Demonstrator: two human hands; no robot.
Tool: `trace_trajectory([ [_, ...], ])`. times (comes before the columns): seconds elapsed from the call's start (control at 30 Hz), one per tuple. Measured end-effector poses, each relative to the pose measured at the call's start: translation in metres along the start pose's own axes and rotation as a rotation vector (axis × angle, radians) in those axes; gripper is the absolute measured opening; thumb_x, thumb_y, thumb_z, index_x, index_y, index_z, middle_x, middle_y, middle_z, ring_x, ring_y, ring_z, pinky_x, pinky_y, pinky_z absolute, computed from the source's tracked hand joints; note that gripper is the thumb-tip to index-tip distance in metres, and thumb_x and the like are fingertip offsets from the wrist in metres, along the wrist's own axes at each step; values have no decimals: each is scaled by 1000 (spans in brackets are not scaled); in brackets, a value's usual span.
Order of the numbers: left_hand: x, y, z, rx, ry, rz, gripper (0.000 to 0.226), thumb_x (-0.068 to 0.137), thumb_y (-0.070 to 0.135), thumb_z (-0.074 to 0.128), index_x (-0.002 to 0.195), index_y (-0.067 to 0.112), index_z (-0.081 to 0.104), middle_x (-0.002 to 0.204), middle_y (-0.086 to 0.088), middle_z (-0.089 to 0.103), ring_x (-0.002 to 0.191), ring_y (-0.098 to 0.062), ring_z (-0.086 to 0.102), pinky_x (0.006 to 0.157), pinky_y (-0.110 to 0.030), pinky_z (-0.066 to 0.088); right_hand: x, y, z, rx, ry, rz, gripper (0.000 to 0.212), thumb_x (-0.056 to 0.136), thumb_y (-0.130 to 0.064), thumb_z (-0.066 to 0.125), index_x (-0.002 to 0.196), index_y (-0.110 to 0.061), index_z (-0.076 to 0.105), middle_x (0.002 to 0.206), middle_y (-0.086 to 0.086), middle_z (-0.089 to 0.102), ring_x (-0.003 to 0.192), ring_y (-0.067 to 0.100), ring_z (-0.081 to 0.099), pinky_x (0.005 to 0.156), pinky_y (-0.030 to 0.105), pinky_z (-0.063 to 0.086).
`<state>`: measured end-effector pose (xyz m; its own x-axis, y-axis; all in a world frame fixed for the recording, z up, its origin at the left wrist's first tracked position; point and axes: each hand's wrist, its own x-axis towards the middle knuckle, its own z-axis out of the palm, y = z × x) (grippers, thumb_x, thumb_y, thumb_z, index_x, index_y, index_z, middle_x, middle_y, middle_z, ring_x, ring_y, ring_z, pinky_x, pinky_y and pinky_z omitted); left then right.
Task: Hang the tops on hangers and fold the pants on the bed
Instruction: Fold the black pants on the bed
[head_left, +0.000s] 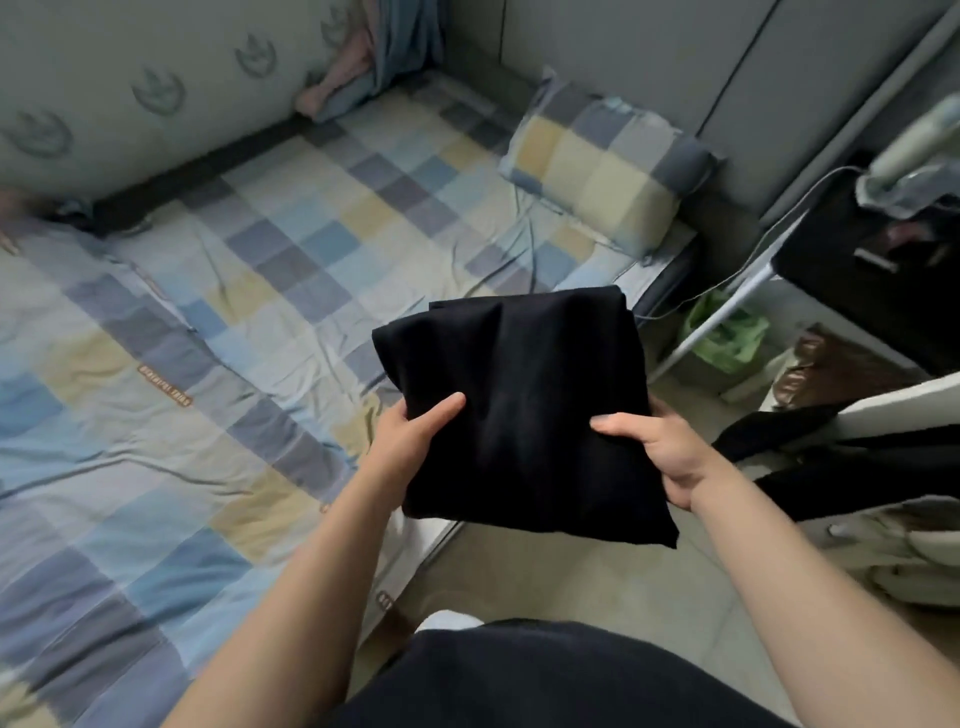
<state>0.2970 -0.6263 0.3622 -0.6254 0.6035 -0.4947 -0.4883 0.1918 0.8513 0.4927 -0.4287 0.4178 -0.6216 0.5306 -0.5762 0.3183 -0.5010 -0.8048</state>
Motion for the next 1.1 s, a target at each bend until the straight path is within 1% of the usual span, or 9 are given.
trace_trajectory([
  [0.1,-6,20,78,17,-61,58,33,75,39,86,103,24,76,101,-2,79,91,-20,76,68,-24,60,-25,-25,-69,54,46,-82,51,65,-5,76,115,-11,70,105,20,75,92,36,74,70,41,62],
  [0.23,-11,36,184,55,-171,113,43,71,41,87,106,19,75,105,-6,78,96,-25,75,81,-37,61,-58,-51,-164,114,114,-172,53,68,-7,76,120,-8,69,108,23,73,96,40,73,76,46,61],
  [0.43,-11,50,329,137,-336,168,35,80,27,83,110,13,73,102,-6,78,95,-25,76,74,-31,62,-108,-68,-285,254,231,-280,39,66,-16,83,103,-23,77,108,17,75,95,35,74,68,39,60],
  [0.57,-7,54,422,207,-493,177,50,69,37,90,112,16,74,107,-6,77,100,-26,74,91,-41,57,-138,-71,-354,321,361,-350,39,66,-29,84,105,-30,76,112,10,75,101,29,73,73,38,60],
  [0.67,-1,50,495,250,-600,169,56,58,46,90,104,16,77,104,-7,78,98,-26,75,87,-40,58,-160,-69,-402,388,490,-399,43,67,-28,84,109,-29,75,116,9,74,105,29,72,77,40,59],
  [0.77,1,45,570,283,-746,111,50,58,46,91,99,19,79,103,-9,78,95,-27,76,75,-33,62,-182,-67,-449,469,615,-445,37,69,-19,84,105,-26,77,113,11,75,98,28,74,68,35,60],
  [0.9,-4,39,676,340,-969,50,39,64,44,89,97,24,80,101,-10,78,93,-28,76,70,-31,61,-209,-64,-507,555,808,-490,33,68,-20,84,100,-30,78,109,8,76,94,27,75,64,34,61],
  [1.0,-13,32,755,413,-1147,1,50,65,45,88,103,14,79,106,-12,77,98,-30,75,82,-40,60,-232,-58,-545,634,933,-502,54,66,-28,89,117,-26,73,118,9,73,107,33,71,76,41,61],
  [1.1,-25,17,828,472,-1330,-58,62,66,48,87,115,13,74,112,-10,76,103,-29,73,88,-42,57,-257,-51,-574,662,1097,-520,44,75,-28,83,117,-24,73,118,8,73,106,32,72,77,37,61],
])
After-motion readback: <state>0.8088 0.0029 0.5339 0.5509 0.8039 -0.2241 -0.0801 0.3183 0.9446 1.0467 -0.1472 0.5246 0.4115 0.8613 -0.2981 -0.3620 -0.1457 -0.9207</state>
